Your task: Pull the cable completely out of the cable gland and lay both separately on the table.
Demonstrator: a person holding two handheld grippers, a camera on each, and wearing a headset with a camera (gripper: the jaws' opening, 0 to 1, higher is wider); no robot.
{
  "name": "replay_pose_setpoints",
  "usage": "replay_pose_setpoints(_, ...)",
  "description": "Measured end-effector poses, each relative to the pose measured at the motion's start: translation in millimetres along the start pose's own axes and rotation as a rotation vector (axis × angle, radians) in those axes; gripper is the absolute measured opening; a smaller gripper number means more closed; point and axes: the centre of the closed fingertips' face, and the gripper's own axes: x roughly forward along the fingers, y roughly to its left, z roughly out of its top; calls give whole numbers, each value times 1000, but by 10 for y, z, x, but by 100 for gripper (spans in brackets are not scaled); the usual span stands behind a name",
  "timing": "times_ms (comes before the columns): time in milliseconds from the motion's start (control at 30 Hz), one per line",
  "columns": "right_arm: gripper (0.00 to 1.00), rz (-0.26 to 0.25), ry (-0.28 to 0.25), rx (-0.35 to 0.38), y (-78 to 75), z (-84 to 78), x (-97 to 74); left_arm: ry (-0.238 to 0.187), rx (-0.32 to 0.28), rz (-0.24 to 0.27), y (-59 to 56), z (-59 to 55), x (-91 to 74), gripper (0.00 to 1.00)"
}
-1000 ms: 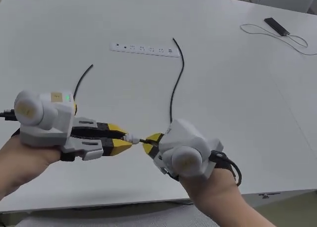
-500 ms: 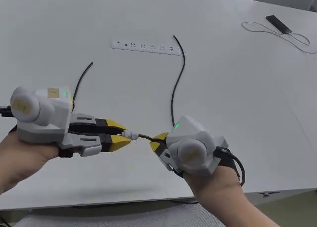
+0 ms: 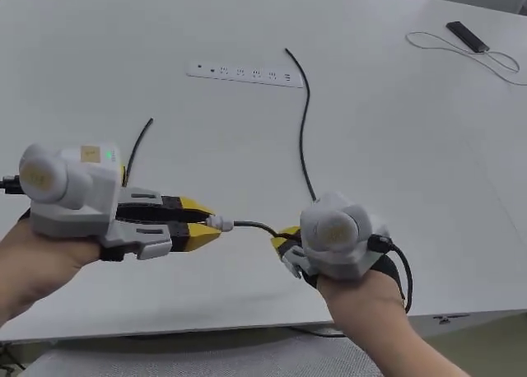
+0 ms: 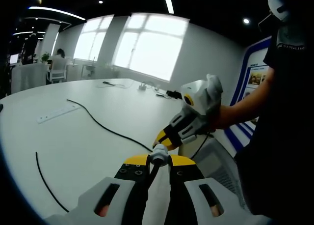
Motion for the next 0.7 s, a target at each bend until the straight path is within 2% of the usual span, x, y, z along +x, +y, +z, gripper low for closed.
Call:
replay_pose_setpoints(100,0,15,13,99,-3,-65,20,-2,4,-3,-24,9,9,15)
replay_pose_setpoints(233,0,20,28,139,-4,-123,44,3,6,-4,-39,-4,21,15)
replay_pose_setpoints(333,0,16,20,116,8,-110,31,0,5,-1,-39,4,13,15)
replay_pose_setpoints(467,0,23,16,125,20,-119,27,4,13,3,-32,-3,0,15)
replay_pose_setpoints(633,0,22,-6,79,48,-108,-22,2,15,19,-4,4,-23,15)
replay_pose_setpoints(700,0,28,-13,82,54,-103,-48,0,15,22,9,9,-37,15)
